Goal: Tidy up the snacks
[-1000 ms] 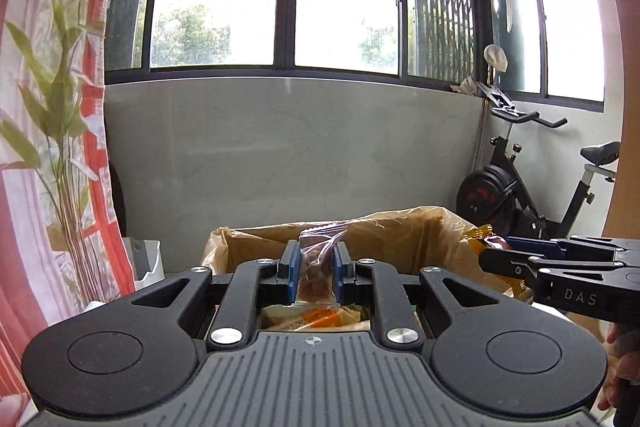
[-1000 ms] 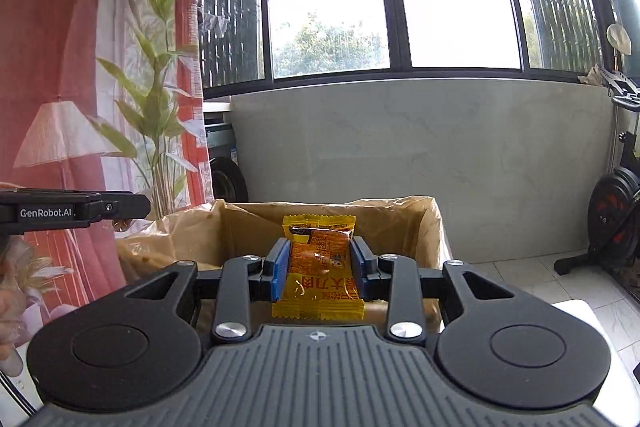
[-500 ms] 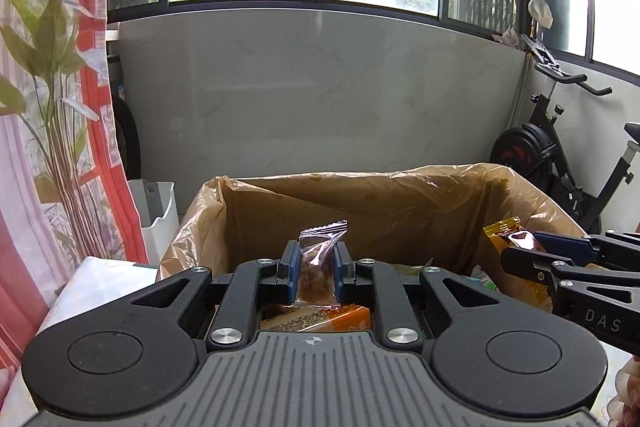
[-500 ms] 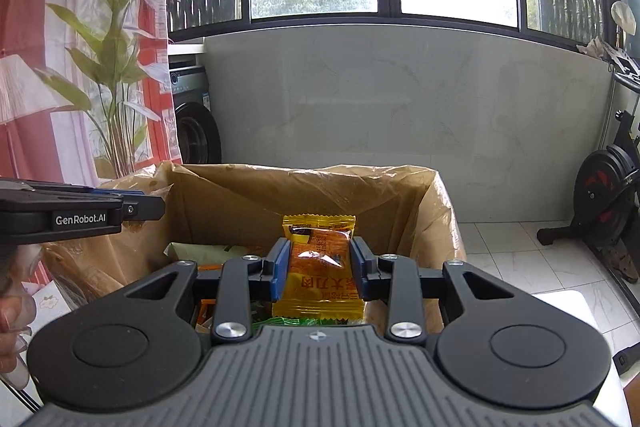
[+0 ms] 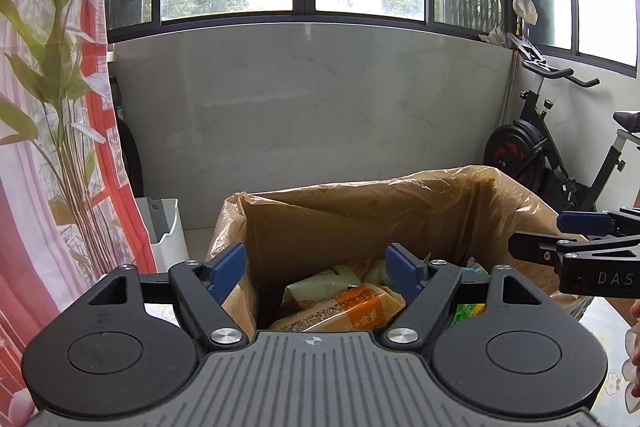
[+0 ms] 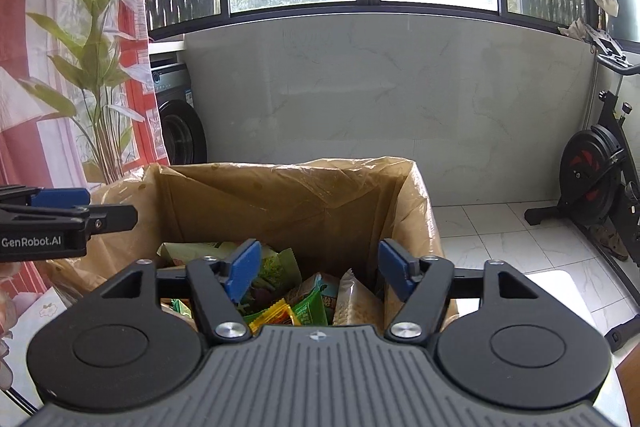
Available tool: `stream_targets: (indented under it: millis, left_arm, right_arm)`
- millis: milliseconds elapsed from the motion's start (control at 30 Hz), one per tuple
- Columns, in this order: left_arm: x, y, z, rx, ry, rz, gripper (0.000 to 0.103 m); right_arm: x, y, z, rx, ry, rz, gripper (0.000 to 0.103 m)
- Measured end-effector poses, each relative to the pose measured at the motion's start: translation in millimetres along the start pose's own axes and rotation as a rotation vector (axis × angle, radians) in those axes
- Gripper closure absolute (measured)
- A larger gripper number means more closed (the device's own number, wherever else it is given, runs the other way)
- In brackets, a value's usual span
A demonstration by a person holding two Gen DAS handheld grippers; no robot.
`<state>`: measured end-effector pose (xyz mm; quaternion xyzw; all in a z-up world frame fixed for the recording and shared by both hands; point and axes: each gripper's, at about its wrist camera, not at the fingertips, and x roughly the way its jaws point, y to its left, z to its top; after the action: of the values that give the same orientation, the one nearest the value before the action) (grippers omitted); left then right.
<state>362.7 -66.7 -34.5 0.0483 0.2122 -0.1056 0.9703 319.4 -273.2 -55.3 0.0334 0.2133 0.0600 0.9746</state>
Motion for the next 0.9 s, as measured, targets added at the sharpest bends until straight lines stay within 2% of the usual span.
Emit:
stream_targets:
  millis: [33,167,267,533,700,900]
  left_arm:
    - [-6,0,1,0.008,-0.005,0.008,0.016]
    - [-37,-3,7,0.048,-0.043,0.103,0.012]
    - [-61,0,12,0.028,-0.062,0.097,0.008]
    - [-122,6,17,0.016,-0.08,0.117,0.007]
    - [-159,12,14,-0.005,-0.115,0.066,0.007]
    - [-193,13,6,-0.01,-0.155,0.081,0.007]
  right_arm:
    - [-5,0,2,0.006,-0.008,-0.005,0.02]
    - [-27,2,10,0.021,-0.025,-0.016,0.006]
    - [-50,8,13,0.035,-0.059,-0.022,0.0]
    - [-115,29,16,0.077,-0.119,-0.071,0.0]
    - [-154,45,19,0.063,-0.156,-0.083,0.0]
    - [-179,56,14,0.075,-0.158,-0.092,0.0]
